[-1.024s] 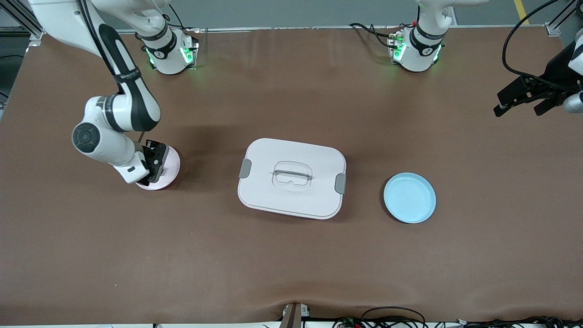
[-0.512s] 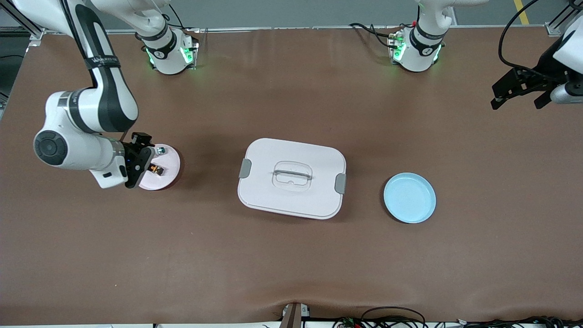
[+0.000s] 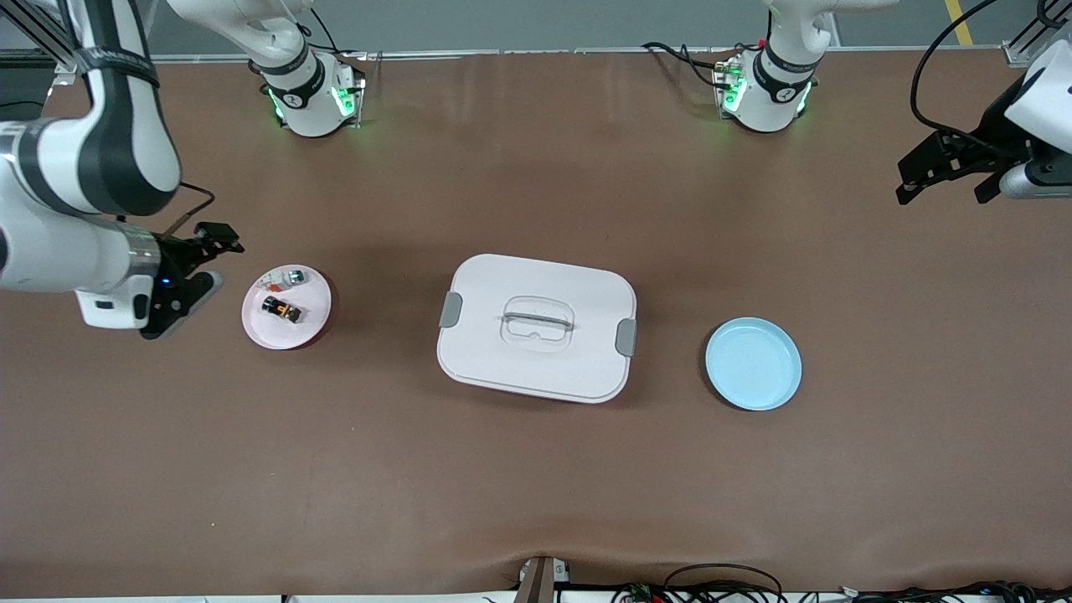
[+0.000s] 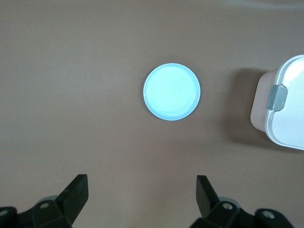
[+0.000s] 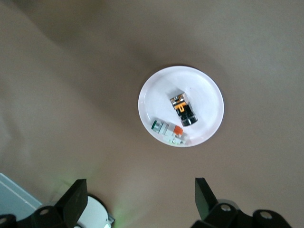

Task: Transfer orange switch to right arm and place

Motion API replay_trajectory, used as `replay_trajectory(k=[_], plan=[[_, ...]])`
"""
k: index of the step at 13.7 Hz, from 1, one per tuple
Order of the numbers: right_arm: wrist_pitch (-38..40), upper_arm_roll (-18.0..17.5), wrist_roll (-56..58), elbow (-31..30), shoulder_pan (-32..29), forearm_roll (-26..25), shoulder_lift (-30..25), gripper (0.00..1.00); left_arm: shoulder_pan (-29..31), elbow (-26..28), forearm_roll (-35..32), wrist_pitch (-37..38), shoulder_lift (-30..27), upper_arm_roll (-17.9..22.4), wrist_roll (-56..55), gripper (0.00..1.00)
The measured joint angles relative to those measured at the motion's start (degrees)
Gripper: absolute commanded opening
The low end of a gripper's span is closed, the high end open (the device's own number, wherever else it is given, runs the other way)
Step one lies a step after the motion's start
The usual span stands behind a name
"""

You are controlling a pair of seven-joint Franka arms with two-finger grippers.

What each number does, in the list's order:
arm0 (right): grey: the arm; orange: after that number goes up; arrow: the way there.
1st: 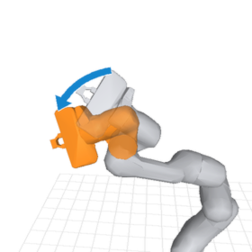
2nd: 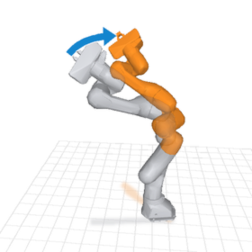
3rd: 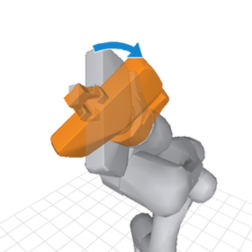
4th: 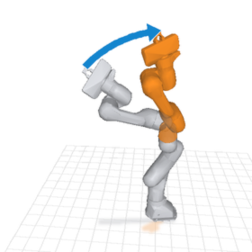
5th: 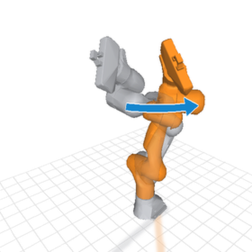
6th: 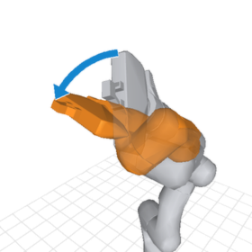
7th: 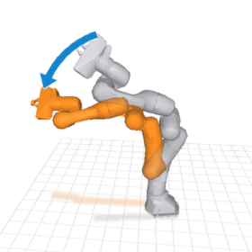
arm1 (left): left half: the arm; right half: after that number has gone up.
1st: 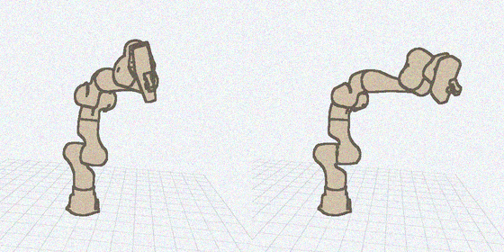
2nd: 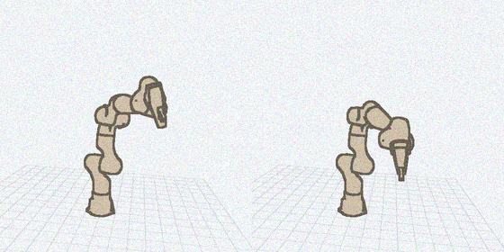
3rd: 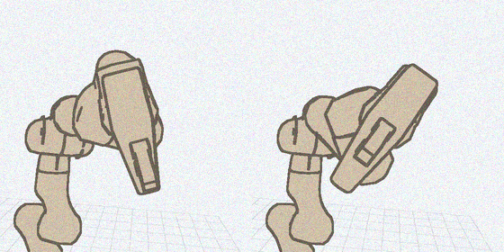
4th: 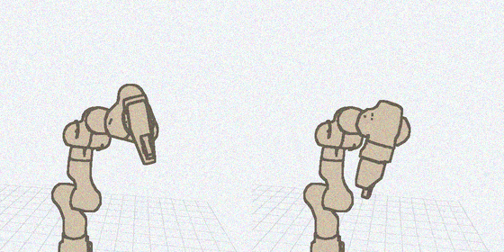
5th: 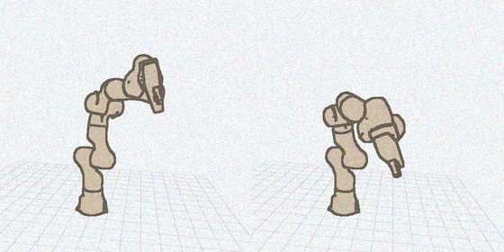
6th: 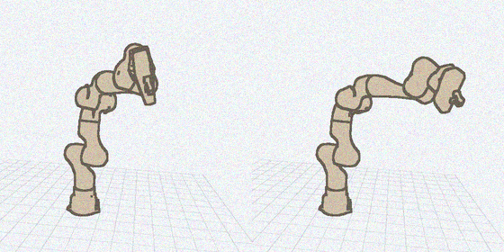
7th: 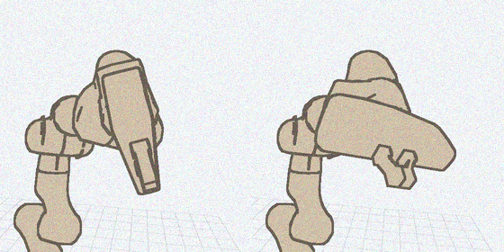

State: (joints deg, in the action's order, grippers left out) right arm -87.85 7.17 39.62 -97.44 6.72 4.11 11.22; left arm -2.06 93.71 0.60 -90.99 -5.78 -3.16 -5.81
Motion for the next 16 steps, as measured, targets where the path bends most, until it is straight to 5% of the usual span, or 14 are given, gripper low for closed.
replay_trajectory(k=[6,16], plan=[[9.2,0.3,-7.6,8.0,-4.4,-0.8,0.0,1.0,0.1,-0.3,0.0,-0.1,0.2,0.0,0.0,1.0],[9.9,0.4,-32.0,13.5,-5.5,-1.2,0.0,1.0,2.2,-4.3,1.3,2.0,4.0,0.2,0.7,1.0]])
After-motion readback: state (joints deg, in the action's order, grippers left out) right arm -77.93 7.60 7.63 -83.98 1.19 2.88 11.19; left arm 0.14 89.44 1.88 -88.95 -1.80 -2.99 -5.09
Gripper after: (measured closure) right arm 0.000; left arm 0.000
